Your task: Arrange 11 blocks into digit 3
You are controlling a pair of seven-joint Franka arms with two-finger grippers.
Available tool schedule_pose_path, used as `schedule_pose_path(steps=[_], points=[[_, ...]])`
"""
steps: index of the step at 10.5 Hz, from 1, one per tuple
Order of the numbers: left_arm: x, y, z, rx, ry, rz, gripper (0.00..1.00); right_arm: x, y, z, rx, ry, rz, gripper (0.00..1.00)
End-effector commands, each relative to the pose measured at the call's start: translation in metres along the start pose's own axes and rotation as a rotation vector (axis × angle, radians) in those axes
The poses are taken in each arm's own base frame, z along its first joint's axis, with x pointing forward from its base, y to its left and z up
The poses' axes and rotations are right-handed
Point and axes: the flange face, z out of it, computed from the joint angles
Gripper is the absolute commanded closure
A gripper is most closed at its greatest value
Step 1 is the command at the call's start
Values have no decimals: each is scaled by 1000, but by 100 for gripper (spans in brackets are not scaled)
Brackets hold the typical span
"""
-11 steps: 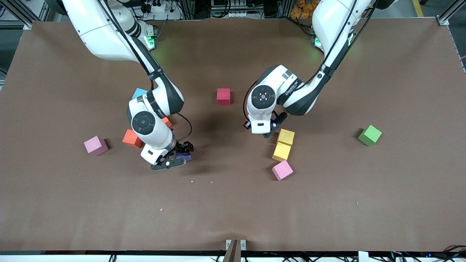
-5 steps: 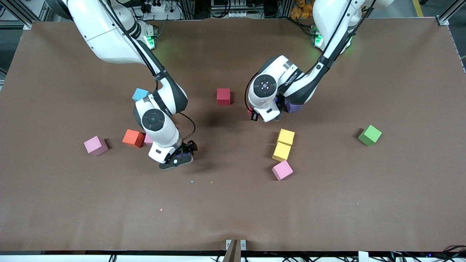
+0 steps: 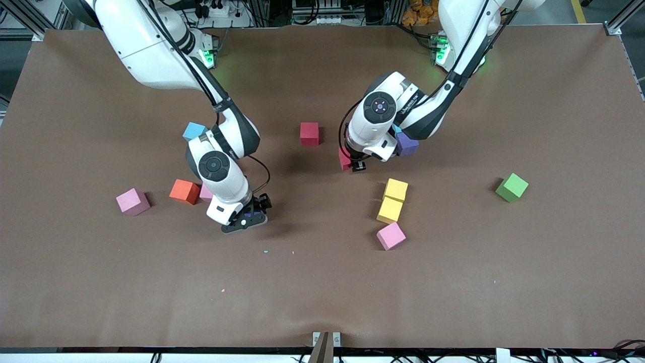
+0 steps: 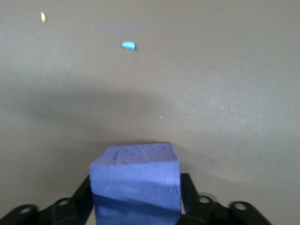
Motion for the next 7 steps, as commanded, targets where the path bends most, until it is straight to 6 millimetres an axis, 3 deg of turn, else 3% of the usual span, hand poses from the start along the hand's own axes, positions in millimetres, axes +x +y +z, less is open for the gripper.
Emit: schedule_pose_path(steps=[1,2,4,7], points=[[-2,-15,-4,-2,-16,-10,91,-4,12,4,-26,3,14,89],[-11,-27,1,0,-13,21,91,-3,17,2,-29,0,35,100],[-17,-36,8,-26,6,92,92,0,33,-15,-33,-3,125,100],[-16,-33,16,-32,23,209,94,-4,38,-65,-57,-76,271,100]])
